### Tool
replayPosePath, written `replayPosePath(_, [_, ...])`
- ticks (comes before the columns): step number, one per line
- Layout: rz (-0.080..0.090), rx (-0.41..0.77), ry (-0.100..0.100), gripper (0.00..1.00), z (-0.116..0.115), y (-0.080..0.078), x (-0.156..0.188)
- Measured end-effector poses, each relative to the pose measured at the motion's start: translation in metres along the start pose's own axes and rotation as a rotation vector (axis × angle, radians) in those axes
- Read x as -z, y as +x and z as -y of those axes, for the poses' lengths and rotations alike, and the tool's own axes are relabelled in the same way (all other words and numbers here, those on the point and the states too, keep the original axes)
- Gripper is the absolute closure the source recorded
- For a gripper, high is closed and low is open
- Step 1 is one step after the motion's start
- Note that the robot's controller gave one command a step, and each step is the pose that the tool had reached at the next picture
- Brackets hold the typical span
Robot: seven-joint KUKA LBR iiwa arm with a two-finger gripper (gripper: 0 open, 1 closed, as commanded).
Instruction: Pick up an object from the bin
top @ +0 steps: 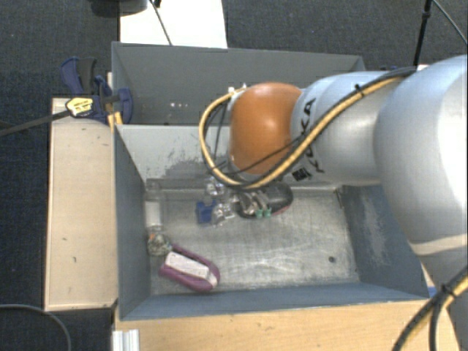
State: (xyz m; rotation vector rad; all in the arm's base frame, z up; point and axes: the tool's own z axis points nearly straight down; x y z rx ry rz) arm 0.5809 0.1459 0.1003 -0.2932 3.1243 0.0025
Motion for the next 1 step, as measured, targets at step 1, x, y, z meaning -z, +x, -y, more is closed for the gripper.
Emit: replayPosePath(1, [0.008,0.049,0.001,1.0,-0.002,-0.0046,0.1084])
